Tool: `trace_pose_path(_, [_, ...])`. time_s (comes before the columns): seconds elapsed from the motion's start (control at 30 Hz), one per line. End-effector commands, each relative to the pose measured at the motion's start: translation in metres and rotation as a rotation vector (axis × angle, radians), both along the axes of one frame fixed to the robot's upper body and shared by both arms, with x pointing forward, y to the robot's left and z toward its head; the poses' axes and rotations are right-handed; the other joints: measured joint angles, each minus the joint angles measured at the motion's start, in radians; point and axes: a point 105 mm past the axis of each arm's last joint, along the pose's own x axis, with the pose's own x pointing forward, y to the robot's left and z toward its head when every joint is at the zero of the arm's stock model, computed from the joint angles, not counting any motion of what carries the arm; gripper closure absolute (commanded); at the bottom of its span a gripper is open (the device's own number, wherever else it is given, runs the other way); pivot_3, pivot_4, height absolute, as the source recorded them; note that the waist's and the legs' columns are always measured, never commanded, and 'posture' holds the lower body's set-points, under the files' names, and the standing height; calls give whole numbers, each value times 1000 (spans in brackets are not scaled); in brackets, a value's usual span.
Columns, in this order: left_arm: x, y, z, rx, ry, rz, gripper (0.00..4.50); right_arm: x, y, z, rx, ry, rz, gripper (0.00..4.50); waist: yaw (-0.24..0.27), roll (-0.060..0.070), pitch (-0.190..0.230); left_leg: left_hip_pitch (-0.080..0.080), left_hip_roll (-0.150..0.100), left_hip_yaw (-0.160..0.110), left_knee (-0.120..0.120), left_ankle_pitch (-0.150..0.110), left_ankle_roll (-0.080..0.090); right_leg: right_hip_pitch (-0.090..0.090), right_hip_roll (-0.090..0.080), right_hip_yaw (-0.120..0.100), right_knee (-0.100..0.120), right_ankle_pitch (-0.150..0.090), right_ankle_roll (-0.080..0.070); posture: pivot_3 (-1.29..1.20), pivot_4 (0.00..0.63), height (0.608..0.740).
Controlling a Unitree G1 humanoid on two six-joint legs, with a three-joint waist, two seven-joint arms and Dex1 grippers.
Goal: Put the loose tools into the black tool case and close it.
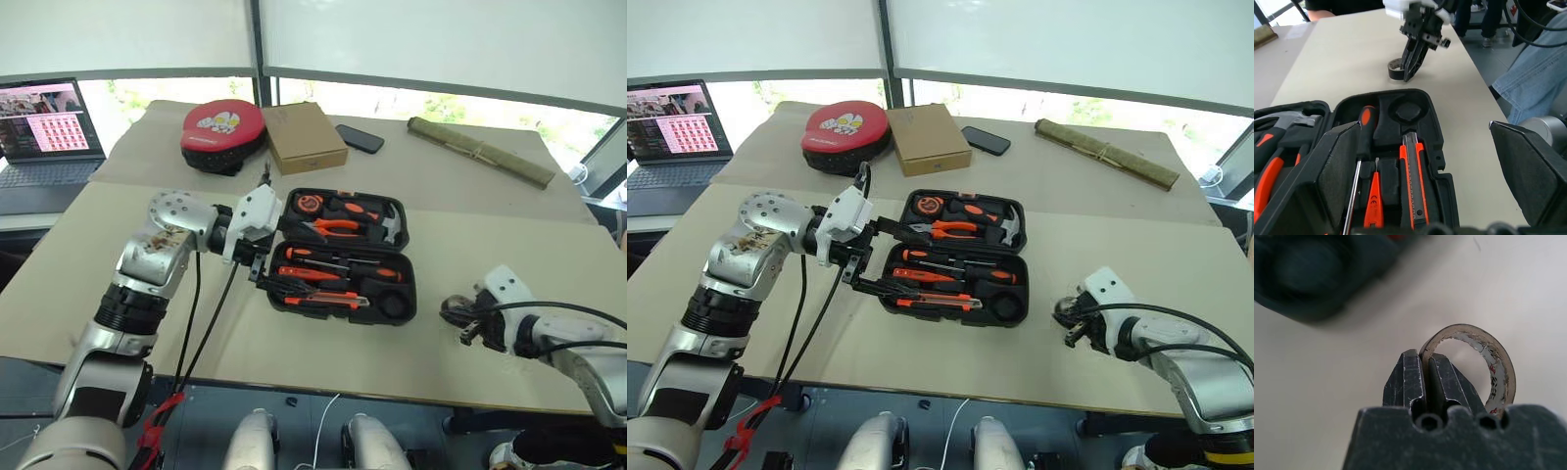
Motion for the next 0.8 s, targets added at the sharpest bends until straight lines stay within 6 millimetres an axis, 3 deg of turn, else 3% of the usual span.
trace_pose_path(0.03, [-9,-2,1,17,-27,-44,0,-6,39,34,29,-90,182,4427,-1,0,0,0,0,0,0,0,0,0,0,0,0,0,0,0,150,740])
trace_pose_path(0.17, [-12,-2,-6,39,-41,-54,0,-4,63,34,-28,-79,260,4427,-1,0,0,0,0,0,-1,0,0,0,0,-1,0,0,0,0,150,740])
trace_pose_path(0.47, [-7,8,-12,36,-44,-15,0,-3,62,15,-129,0,264,4427,13,0,0,-2,0,1,0,0,0,-2,-1,-1,-1,0,0,0,150,740])
trace_pose_path(0.8, [-5,7,-12,29,-57,-5,0,-7,68,14,-118,9,281,1045,13,0,0,-2,0,1,0,0,0,-2,0,-1,0,0,0,0,150,740])
